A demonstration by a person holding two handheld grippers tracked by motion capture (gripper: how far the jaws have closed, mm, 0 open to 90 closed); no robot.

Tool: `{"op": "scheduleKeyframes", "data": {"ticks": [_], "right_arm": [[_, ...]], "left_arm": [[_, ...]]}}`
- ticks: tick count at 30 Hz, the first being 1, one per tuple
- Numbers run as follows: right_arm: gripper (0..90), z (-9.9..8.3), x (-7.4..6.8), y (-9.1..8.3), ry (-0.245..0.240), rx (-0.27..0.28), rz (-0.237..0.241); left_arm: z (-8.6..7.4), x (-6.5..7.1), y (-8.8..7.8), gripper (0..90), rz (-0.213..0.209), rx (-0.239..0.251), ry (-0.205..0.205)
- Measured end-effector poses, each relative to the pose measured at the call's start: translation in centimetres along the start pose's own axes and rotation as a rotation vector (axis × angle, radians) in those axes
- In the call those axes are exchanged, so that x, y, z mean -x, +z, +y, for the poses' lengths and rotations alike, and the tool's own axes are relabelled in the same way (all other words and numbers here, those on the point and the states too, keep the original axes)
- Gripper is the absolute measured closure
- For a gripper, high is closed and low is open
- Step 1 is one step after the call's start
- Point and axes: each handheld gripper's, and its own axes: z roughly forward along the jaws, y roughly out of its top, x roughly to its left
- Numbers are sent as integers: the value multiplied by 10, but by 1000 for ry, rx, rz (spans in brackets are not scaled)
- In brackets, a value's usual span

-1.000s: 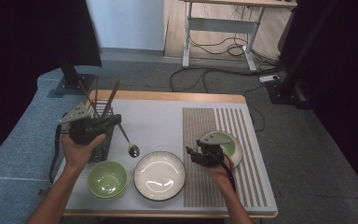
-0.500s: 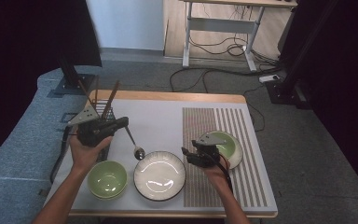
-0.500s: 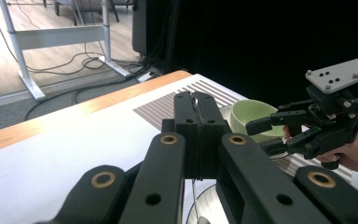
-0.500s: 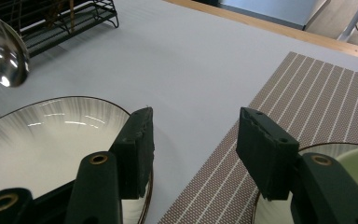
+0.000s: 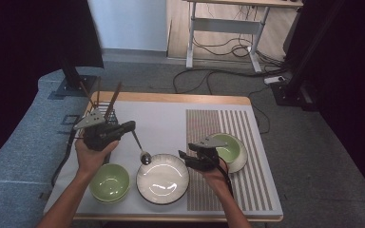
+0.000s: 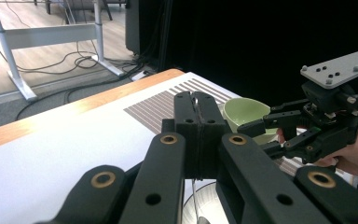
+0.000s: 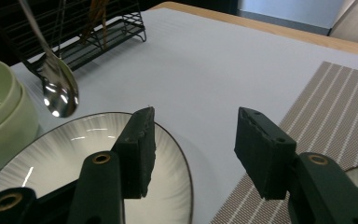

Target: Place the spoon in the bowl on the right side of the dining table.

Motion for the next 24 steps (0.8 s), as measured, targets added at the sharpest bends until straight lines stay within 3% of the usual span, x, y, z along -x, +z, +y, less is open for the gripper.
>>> {"op": "scheduleKeyframes", "data": {"ticks": [11, 24], "right_arm": [[483, 7, -23, 10, -40, 6, 51], [484, 12, -32, 13, -88, 8, 89]], "left_arm": [[-2, 5, 2, 895, -36, 12, -15], [-4, 11, 11, 895, -65, 6, -26]]}}
